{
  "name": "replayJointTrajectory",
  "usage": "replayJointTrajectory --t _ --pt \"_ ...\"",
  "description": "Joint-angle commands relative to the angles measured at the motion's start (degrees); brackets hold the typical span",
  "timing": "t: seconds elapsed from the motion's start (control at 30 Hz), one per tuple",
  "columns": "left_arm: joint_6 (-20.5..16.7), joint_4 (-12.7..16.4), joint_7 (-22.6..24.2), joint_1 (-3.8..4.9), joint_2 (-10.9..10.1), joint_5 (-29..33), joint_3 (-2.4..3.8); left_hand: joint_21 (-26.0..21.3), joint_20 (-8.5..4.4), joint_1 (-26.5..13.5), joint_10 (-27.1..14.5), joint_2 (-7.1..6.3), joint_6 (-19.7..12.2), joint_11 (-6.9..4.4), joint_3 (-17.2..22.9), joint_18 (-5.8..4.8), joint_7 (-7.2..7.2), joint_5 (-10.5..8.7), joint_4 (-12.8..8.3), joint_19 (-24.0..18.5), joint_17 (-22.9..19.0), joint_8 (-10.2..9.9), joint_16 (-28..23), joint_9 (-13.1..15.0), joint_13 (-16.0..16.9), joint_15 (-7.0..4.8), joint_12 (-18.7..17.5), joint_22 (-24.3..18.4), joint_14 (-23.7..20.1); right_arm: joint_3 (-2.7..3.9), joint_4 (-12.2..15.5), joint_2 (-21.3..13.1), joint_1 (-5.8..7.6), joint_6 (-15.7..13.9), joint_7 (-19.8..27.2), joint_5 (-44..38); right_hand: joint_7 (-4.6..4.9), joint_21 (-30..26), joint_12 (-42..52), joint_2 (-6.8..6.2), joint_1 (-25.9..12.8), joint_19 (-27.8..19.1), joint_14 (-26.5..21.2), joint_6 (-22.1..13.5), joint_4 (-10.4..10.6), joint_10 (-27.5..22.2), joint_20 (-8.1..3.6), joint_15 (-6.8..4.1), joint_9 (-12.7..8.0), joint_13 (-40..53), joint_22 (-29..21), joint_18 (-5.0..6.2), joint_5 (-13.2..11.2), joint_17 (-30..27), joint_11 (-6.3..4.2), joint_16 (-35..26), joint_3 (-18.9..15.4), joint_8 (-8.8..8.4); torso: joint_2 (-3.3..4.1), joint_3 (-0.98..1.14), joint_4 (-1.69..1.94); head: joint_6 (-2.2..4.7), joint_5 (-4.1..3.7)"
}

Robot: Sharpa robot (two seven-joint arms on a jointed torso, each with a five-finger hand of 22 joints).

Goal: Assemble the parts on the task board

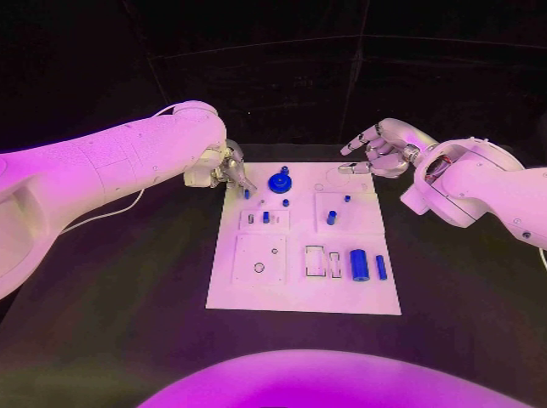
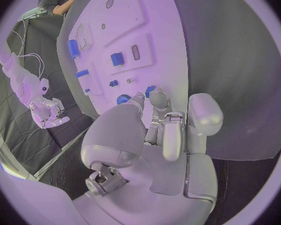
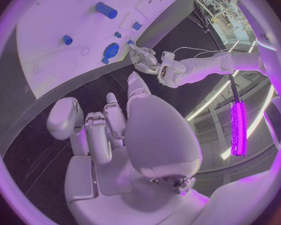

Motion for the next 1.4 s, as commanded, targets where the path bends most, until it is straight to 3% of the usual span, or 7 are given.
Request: replayJointTrajectory --t 0.03,0.23,0.37,0.53,0.6,0.93,1.4 --pt "0.2 -0.1 0.8 0.05 0.2 -0.3 0.02 0.3 0.15 0.9 -0.3 0.27 0.4 0.02 0.2 0.01 -0.05 -0.03 -0.4 0.1 13.1 -0.3 0.3 -0.2 -0.1 0.36 0.3 0.1 5.7 0.03 0.0 0.1 0.10 0.3 0.5 -0.1 -0.08 -0.3 -0.1 0.24 -0.4 -0.3 6.1 -0.1 0.0 -0.3 -0.11 -0.27 -0.1 -0.1 -0.1 1.02 -0.1 15.1 0.00 0.1 -0.4 -0.10 0.02 -0.01 0.02 -0.06 -0.05" --pt "-0.3 -0.4 1.2 -0.03 0.4 -0.3 0.01 0.3 0.13 3.7 -0.4 2.14 0.3 -0.06 2.3 0.01 -0.13 -0.02 -2.2 0.1 13.1 -0.5 0.4 -0.7 -0.3 0.31 0.3 0.2 5.7 0.03 0.0 0.1 0.10 0.3 0.5 -0.1 -0.08 -0.3 -0.1 0.24 -0.4 -0.3 6.1 -0.1 0.0 -0.3 -0.11 -0.27 -0.1 -0.1 -0.1 1.02 -0.1 15.1 0.00 0.1 -0.4 -0.10 0.01 0.00 0.00 -0.13 -0.03" --pt "-0.7 -0.6 1.6 -0.12 0.5 -0.3 0.01 0.4 -0.01 7.5 -0.6 3.72 -0.2 -0.29 5.8 0.00 -0.35 0.05 -5.1 0.2 13.2 -0.7 0.4 -1.2 -0.4 0.10 0.1 0.4 5.7 0.03 0.0 0.1 0.10 0.4 0.5 -0.1 -0.09 -0.3 0.0 0.36 -0.3 -0.3 6.1 -0.1 0.0 -0.2 -0.12 -0.28 -0.1 0.0 -0.1 1.02 0.0 15.1 -0.01 0.1 -0.4 -0.09 0.01 0.00 -0.01 -0.18 -0.02" --pt "-0.5 -0.6 2.1 -0.18 0.5 -0.3 0.01 0.5 -0.11 10.2 -0.8 3.80 -0.6 -0.28 10.3 -0.03 -0.29 0.09 -8.1 0.2 13.2 -0.9 0.4 -1.6 -0.7 0.08 -0.2 0.6 5.7 0.03 0.1 0.1 0.10 0.5 0.5 -0.1 -0.09 -0.3 0.0 0.36 -0.3 -0.3 6.1 -0.1 0.0 -0.2 -0.12 -0.28 -0.1 0.0 -0.1 1.02 0.0 15.1 -0.01 0.1 -0.4 -0.09 0.00 0.01 0.02 -0.23 -0.03" --pt "-0.3 -0.6 2.4 -0.21 0.5 -0.3 0.01 0.5 -0.07 10.9 -0.9 3.37 -0.6 -0.18 13.4 -0.06 -0.15 0.09 -9.8 0.2 13.3 -0.7 0.5 -1.7 -0.8 0.17 -0.3 0.7 5.7 0.03 0.1 0.1 0.10 0.6 0.4 -0.1 -0.09 -0.3 0.0 0.36 -0.3 -0.3 6.1 -0.1 0.0 -0.2 -0.12 -0.28 -0.1 0.0 -0.1 1.02 0.0 15.1 -0.01 0.1 -0.4 -0.09 -0.02 0.01 0.03 -0.24 -0.05" --pt "-4.6 1.6 3.6 -0.28 -1.7 2.4 0.02 0.4 0.12 5.3 0.2 -1.02 -0.4 -0.29 27.5 -0.03 0.07 0.39 -13.4 0.2 13.2 1.9 0.4 -1.4 -1.0 0.28 -0.1 1.0 5.7 0.03 0.0 0.0 0.10 0.7 0.5 -0.1 -0.09 -0.3 0.0 0.36 -0.3 -0.3 6.1 -0.1 0.0 -0.2 -0.12 -0.28 -0.1 0.0 -0.1 1.02 0.0 15.1 -0.01 0.1 -0.4 -0.09 -0.08 0.04 0.12 -0.32 0.00" --pt "-14.4 14.1 3.6 -0.36 -9.1 8.1 -0.02 0.5 -0.22 1.2 1.6 -4.81 -0.1 -0.66 35.0 -0.09 -0.65 3.02 -15.9 0.4 13.4 4.8 0.5 -0.5 -0.3 -0.10 0.5 1.6 5.8 0.03 0.0 -0.2 0.09 0.8 0.5 -0.1 -0.10 -0.4 0.0 0.46 -0.3 -0.3 6.1 -0.1 0.0 -0.2 -0.13 -0.29 -0.1 -0.1 -0.1 1.02 0.1 15.1 -0.01 0.1 -0.4 -0.07 -0.04 0.03 0.08 -0.33 0.68"
